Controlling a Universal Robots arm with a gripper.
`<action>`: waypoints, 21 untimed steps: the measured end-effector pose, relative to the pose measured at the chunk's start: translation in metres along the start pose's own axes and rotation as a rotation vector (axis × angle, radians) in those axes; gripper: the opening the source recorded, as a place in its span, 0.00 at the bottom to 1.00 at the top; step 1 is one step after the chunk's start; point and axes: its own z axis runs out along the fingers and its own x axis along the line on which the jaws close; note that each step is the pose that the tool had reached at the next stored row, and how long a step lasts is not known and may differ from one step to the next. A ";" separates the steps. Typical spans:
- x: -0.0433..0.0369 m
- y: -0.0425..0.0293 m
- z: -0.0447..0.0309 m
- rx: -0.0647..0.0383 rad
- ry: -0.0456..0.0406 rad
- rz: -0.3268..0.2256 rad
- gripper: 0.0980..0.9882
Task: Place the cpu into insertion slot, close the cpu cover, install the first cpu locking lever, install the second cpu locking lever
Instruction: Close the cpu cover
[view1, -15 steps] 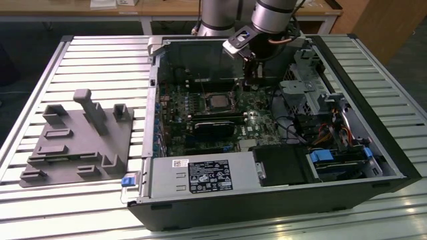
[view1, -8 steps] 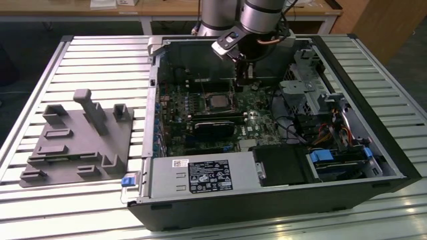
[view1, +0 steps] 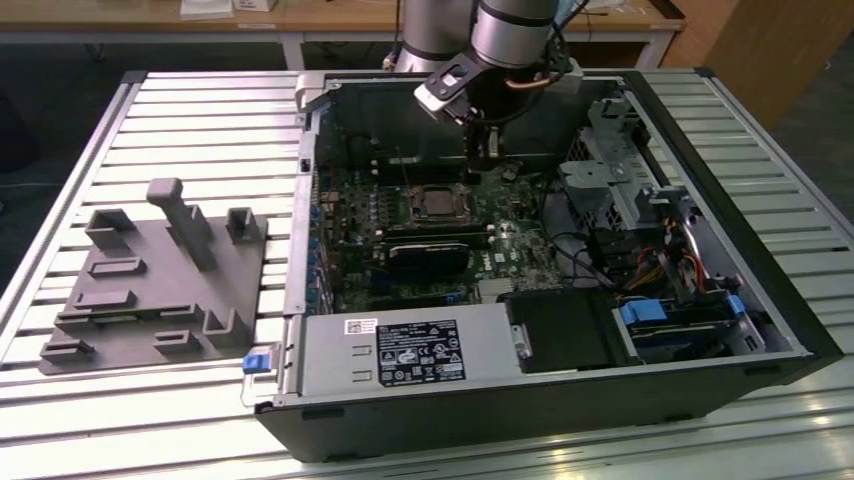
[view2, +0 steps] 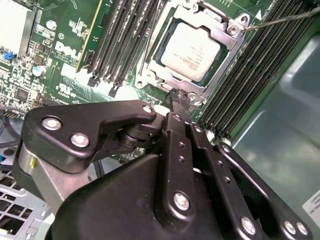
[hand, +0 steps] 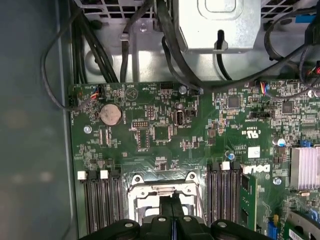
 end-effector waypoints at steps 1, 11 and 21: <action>0.0000 -0.0015 0.0005 -0.007 0.0005 0.000 0.01; -0.0014 -0.0225 0.0082 -0.067 0.0041 0.003 0.01; -0.0057 -0.0469 0.0170 -0.135 0.0113 0.003 0.01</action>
